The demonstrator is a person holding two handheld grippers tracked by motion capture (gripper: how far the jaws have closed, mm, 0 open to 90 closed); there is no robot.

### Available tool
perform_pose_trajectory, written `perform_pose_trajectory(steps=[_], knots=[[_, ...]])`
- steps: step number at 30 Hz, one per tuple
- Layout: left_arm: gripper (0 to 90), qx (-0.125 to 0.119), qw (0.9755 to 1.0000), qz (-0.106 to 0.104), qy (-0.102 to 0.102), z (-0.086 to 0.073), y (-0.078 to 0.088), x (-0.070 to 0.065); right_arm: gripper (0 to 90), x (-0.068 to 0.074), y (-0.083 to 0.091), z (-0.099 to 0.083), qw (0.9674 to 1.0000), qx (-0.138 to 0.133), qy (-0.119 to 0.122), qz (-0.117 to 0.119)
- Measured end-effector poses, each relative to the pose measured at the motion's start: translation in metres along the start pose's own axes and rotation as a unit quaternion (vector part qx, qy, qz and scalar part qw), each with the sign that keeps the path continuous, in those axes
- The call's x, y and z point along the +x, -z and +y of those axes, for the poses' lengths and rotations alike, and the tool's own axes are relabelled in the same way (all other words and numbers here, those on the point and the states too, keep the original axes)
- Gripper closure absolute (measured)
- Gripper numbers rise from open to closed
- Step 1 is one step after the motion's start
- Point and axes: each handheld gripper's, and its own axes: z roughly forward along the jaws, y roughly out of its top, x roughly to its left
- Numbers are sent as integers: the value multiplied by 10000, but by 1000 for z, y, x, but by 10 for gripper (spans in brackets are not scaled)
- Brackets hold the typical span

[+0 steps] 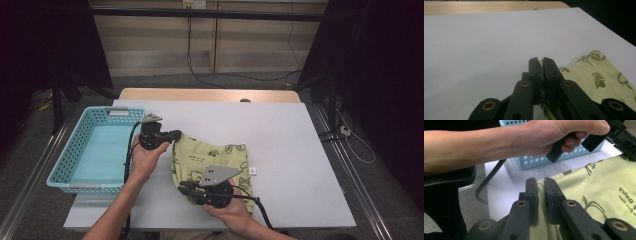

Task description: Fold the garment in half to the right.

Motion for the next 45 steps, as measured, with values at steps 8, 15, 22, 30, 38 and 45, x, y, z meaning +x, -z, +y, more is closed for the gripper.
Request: perform_pose_trajectory(steps=[8,15,22,30,38,45], knots=[[859,179,9995,-50,-273,1,-5,-9,827,3,2,-9,10000,28,-1,-78],[859,61,9993,-38,-365,4,-10,-18,828,5,8,-16,9999,13,-69,-131],[859,-79,9995,-68,-311,8,-17,-25,827,2,22,-16,9995,-108,-135,-258],[859,-29,9991,-133,-410,14,-30,-34,827,-2,31,-19,9991,-115,-171,-377],[858,-255,9992,-244,-200,13,-41,-40,827,-6,41,-25,9984,-112,-213,-514],[858,-179,9990,-322,-268,12,-50,-43,828,-11,49,-32,9977,-108,-252,-614]])
